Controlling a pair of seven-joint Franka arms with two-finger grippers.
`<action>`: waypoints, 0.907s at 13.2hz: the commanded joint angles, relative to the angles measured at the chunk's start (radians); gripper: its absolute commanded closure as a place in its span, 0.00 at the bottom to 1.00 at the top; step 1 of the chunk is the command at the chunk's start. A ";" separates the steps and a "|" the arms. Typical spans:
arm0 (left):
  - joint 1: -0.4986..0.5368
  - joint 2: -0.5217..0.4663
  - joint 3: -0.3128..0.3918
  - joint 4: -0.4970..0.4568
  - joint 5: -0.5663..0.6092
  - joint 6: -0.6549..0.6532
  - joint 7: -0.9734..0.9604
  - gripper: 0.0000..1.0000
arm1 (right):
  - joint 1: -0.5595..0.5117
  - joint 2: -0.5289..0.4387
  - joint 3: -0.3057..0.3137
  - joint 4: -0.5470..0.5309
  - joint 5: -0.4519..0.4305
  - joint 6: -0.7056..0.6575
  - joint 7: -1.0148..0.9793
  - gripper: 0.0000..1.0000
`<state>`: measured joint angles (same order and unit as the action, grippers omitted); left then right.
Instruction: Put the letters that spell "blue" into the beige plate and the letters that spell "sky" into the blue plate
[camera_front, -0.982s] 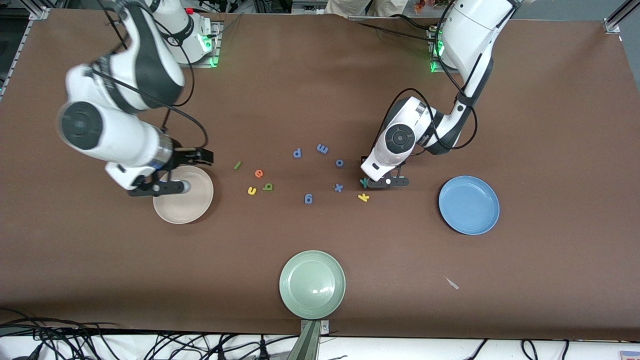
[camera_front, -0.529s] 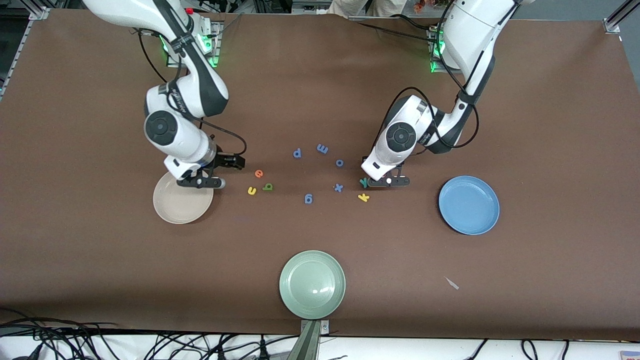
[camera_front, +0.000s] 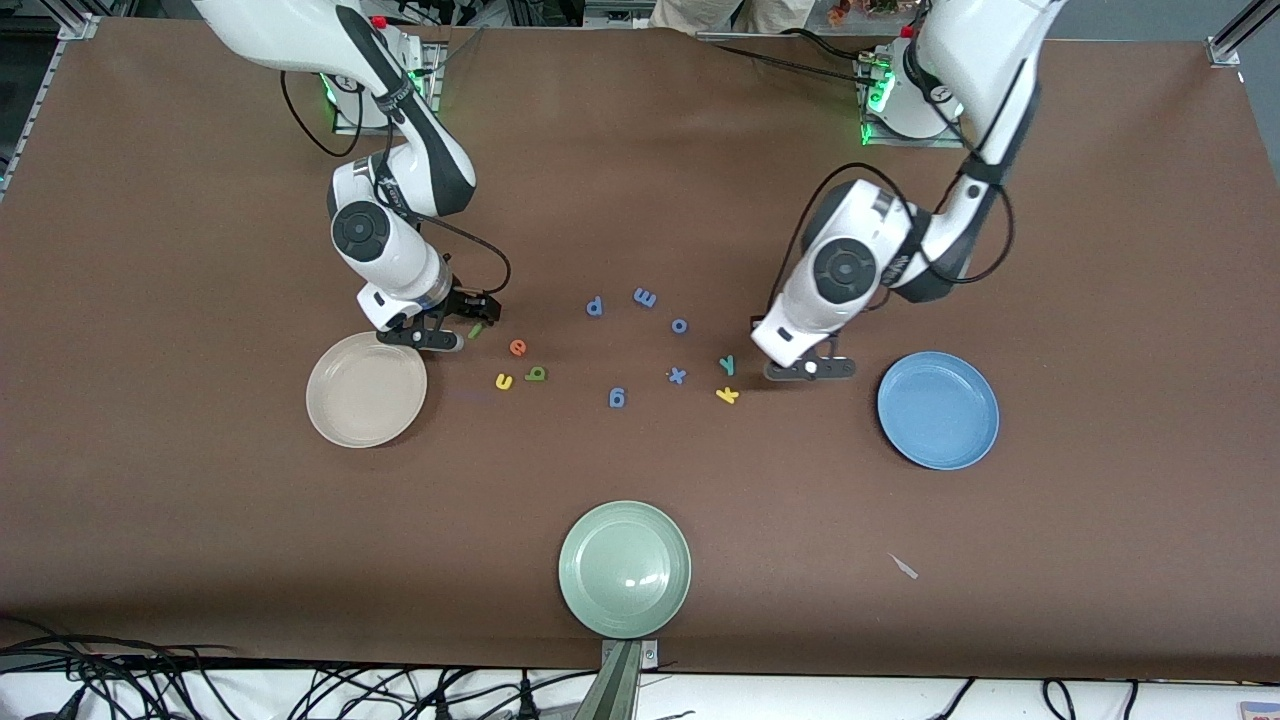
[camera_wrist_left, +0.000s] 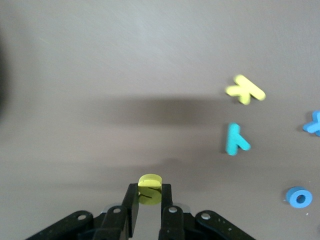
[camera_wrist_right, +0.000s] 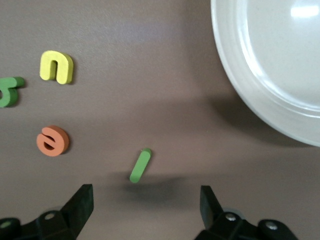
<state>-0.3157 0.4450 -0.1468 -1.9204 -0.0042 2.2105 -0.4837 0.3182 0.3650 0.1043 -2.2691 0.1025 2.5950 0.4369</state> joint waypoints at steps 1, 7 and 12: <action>0.153 -0.052 -0.005 0.006 0.023 -0.075 0.239 1.00 | 0.004 -0.009 0.000 -0.017 0.013 0.022 0.016 0.13; 0.354 0.046 -0.005 0.003 0.110 -0.054 0.429 1.00 | 0.013 0.043 0.000 0.005 0.013 0.077 0.016 0.28; 0.334 0.043 -0.040 0.015 0.125 -0.040 0.409 0.00 | 0.019 0.064 -0.002 0.005 0.013 0.096 0.017 0.56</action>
<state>0.0309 0.5063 -0.1639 -1.9241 0.1017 2.1864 -0.0633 0.3288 0.4147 0.1033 -2.2688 0.1025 2.6660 0.4425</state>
